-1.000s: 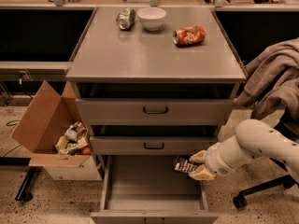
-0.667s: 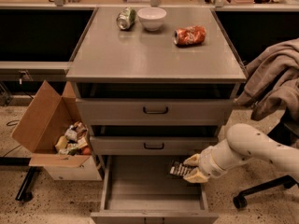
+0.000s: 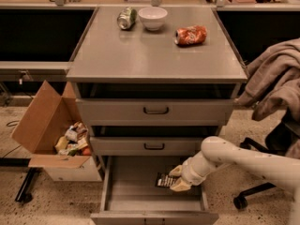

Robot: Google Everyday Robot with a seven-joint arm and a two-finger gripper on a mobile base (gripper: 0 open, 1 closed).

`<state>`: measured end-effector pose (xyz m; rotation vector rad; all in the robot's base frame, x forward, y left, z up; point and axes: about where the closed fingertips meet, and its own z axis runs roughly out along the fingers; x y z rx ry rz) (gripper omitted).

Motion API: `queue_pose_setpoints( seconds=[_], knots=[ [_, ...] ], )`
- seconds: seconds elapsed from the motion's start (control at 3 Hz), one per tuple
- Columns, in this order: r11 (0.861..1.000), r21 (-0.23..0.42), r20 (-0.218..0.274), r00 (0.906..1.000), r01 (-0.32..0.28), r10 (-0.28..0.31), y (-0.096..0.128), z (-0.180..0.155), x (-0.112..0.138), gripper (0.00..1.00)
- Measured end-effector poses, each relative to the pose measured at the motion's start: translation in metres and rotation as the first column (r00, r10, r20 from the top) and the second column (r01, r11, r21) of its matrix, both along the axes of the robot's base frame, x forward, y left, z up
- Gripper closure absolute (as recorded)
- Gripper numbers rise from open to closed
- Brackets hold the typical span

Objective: Place rxbar chocolate into bottom drawer

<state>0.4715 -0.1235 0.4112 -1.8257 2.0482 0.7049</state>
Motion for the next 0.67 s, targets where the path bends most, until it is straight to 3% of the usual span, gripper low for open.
queue_pose_setpoints(
  seconds=[0.33, 0.67],
  knots=[
    [1.000, 0.018, -0.084, 0.9963, -0.014, 0.016, 0.0186, -0.0756, 0.0062, 1.00],
    [1.000, 0.014, -0.092, 0.9957, -0.010, 0.011, 0.0197, -0.0806, 0.0055, 1.00]
  ],
)
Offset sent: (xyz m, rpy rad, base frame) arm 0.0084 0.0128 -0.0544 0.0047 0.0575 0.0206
